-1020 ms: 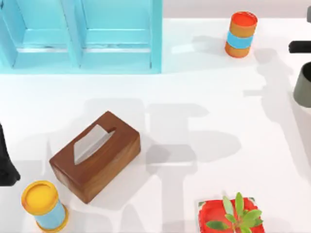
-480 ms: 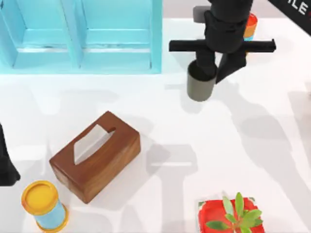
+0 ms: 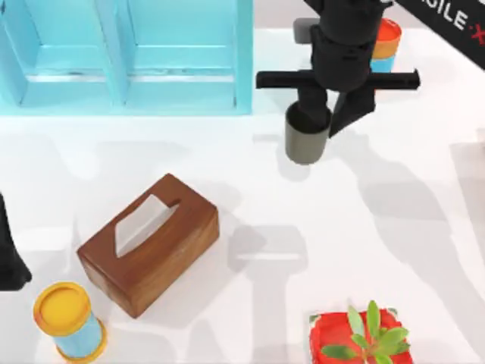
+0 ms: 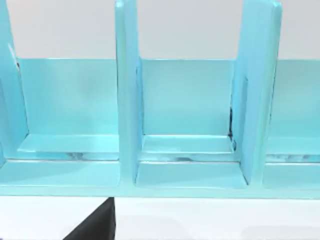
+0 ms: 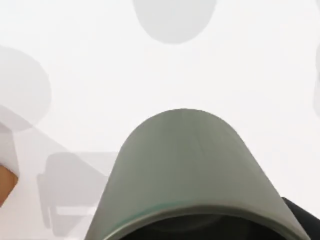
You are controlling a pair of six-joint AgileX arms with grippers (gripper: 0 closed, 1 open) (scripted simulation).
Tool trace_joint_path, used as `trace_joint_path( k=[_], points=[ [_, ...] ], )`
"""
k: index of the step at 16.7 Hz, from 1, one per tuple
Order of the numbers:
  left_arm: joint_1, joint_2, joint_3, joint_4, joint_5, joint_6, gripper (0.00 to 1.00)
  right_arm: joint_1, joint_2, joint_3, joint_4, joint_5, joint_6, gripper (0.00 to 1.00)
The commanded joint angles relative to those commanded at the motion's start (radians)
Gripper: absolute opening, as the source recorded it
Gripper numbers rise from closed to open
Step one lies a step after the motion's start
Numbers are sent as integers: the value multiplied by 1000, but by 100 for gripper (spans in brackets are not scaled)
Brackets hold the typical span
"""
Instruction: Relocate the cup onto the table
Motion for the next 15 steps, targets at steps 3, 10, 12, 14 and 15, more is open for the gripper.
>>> trace_joint_path(
  k=[3,10,12,14,15],
  points=[
    [0,0,0,0,0,0,100,7,-11,-120,105,1,6,0],
    [0,0,0,0,0,0,100,19,-18,-253,231,5,14,0],
    [0,0,0,0,0,0,100,19,-18,-253,231,5,14,8],
    [0,0,0,0,0,0,100,19,-18,-253,231,5,14,23],
    [0,0,0,0,0,0,100,19,-18,-253,231,5,14,30]
  ],
)
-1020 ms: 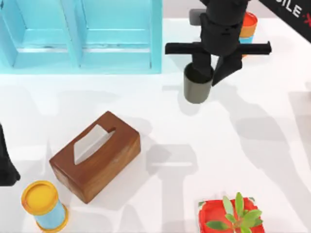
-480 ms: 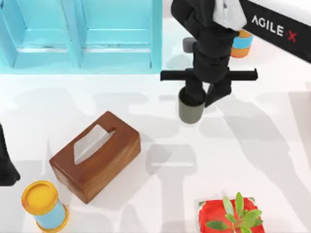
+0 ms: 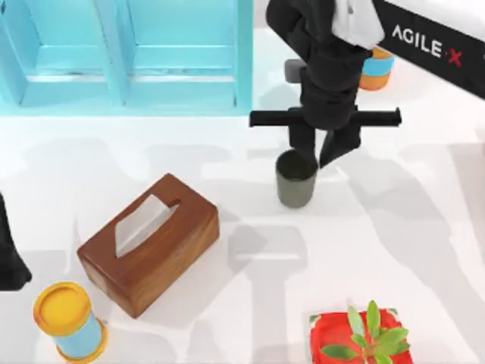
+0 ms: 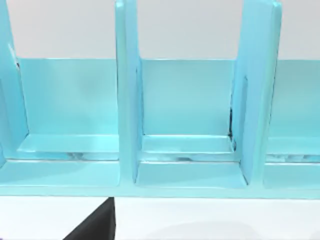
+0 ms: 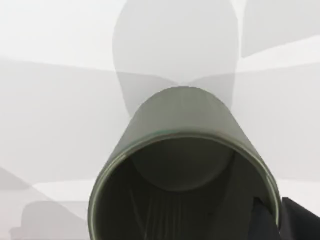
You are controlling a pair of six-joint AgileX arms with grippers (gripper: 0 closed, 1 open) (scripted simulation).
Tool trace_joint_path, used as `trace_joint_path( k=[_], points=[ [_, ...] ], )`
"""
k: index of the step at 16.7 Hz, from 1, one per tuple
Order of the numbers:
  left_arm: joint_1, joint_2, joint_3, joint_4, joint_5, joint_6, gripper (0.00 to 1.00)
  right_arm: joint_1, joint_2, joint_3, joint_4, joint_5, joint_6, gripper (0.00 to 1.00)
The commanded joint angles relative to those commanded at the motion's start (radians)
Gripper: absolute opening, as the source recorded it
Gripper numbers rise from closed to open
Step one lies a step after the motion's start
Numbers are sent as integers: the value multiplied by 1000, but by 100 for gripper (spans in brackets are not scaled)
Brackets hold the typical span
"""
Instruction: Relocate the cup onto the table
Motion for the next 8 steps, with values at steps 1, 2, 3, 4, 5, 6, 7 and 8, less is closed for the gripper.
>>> trace_joint_path(
  k=[1,2,3,4,5,6,7,8],
  points=[
    [0,0,0,0,0,0,100,0,0,0,0,0,0,38],
    [0,0,0,0,0,0,100,0,0,0,0,0,0,45],
    [0,0,0,0,0,0,100,0,0,0,0,0,0,53],
    [0,0,0,0,0,0,100,0,0,0,0,0,0,60],
    [0,0,0,0,0,0,100,0,0,0,0,0,0,68],
    [0,0,0,0,0,0,100,0,0,0,0,0,0,75],
    [0,0,0,0,0,0,100,0,0,0,0,0,0,83],
    [0,0,0,0,0,0,100,0,0,0,0,0,0,90]
  ],
)
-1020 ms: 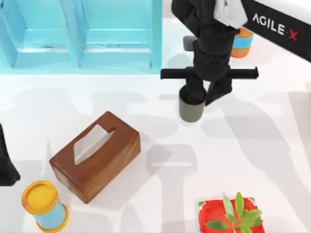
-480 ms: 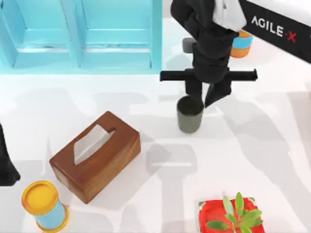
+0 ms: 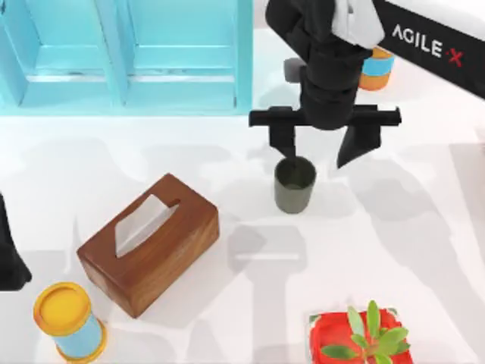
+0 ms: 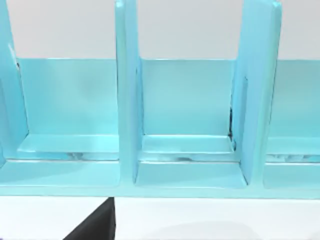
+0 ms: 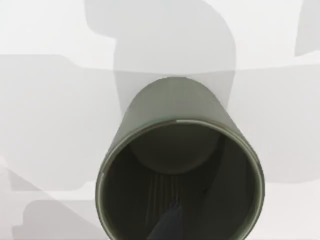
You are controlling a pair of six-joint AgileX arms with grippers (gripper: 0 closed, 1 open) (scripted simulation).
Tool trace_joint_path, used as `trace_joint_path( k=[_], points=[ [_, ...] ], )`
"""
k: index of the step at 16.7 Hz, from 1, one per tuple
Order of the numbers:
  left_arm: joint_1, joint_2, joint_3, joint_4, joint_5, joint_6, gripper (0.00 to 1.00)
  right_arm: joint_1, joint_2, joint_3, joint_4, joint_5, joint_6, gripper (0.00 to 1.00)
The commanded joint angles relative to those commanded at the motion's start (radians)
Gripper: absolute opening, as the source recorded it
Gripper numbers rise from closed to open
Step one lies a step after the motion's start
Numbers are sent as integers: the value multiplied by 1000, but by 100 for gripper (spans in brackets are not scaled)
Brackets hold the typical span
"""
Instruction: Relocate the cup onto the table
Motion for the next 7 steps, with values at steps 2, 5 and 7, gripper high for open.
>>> trace_joint_path(
  k=[2,5,7],
  points=[
    [0,0,0,0,0,0,100,0,0,0,0,0,0,100],
    [0,0,0,0,0,0,100,0,0,0,0,0,0,100],
    [0,0,0,0,0,0,100,0,0,0,0,0,0,100]
  ],
)
